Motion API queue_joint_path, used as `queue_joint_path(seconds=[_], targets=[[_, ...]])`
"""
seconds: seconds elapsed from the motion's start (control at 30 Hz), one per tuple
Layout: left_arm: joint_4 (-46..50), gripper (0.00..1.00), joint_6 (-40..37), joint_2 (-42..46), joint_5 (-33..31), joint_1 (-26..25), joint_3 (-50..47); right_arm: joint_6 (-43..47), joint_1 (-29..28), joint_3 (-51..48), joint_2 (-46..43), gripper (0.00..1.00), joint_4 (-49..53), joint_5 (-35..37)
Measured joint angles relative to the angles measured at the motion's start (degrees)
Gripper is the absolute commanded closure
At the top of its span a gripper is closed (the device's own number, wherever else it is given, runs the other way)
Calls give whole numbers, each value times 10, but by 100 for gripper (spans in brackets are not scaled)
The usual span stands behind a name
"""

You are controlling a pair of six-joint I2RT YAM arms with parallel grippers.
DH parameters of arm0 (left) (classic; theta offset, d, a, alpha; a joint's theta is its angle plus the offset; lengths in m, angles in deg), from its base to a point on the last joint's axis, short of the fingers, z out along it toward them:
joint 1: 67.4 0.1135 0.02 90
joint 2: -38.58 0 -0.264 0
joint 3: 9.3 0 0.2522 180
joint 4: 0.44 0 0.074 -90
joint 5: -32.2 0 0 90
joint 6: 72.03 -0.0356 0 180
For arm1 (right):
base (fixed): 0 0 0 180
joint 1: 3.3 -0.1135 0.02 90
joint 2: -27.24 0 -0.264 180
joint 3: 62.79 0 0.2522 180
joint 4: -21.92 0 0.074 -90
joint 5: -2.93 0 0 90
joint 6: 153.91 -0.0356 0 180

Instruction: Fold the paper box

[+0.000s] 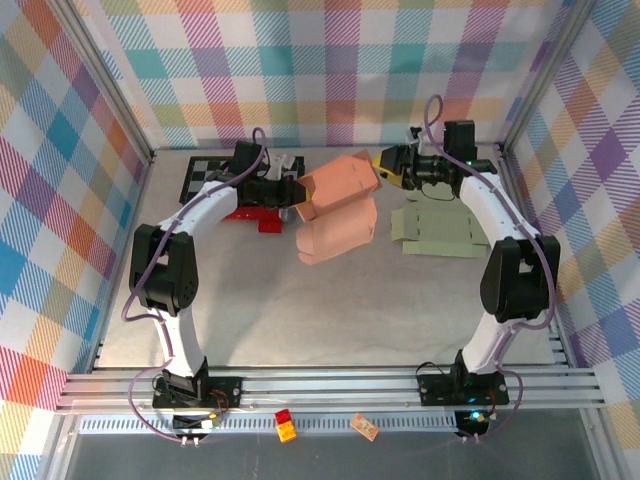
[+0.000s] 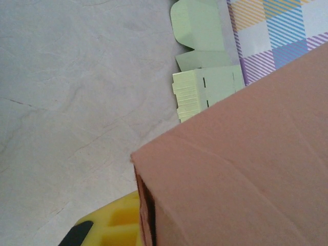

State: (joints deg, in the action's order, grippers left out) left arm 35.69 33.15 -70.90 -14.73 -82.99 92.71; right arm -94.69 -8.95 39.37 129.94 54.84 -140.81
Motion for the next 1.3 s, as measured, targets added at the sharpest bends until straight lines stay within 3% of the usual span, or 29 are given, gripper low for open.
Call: queue_joint_path(seconds=[0.77, 1.07, 1.3], targets=[[0, 100, 2, -9, -1, 0, 1, -21, -8, -3, 8, 45, -27, -36], [0, 100, 5, -9, 13, 1, 1, 7, 7, -3, 3, 40, 3, -12], [0, 100, 7, -21, 24, 1, 8, -13, 6, -7, 3, 40, -16, -35]])
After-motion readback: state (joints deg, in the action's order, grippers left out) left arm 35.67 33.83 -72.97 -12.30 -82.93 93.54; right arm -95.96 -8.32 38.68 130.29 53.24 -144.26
